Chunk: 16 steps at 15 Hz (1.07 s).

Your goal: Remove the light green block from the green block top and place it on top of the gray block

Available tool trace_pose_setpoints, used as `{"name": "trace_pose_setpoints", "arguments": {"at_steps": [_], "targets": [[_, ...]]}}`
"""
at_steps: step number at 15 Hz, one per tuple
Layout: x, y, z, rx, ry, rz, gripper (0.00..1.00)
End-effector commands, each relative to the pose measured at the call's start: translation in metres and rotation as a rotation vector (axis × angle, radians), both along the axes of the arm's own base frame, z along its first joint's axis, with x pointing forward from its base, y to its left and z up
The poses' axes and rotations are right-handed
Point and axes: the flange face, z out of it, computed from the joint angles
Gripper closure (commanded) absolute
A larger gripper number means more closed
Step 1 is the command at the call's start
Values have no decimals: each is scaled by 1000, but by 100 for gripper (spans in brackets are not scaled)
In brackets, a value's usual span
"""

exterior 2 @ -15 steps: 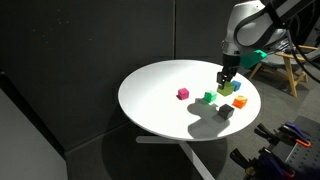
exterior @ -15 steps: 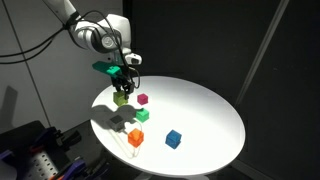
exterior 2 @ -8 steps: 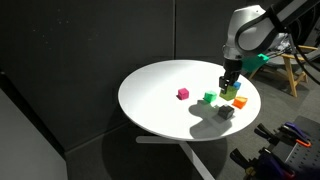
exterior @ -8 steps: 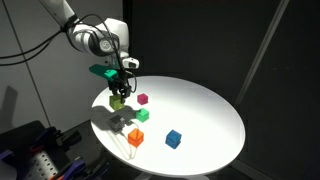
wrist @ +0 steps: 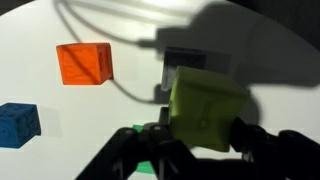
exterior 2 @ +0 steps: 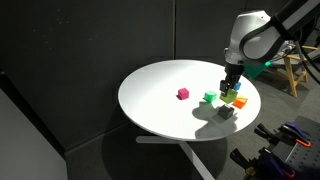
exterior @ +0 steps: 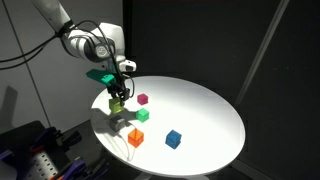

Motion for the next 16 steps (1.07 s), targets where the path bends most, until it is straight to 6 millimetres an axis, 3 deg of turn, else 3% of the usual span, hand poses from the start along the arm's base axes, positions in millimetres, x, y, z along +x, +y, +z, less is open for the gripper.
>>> {"name": "trace_pose_setpoints", "arguments": {"at_steps": [1,8,16], "targets": [[-13,2,-6,-11,-11,0,70],[-24,-2,-26,1,19,-3,70],[-21,-5,-35,7,2,-3,70]]}}
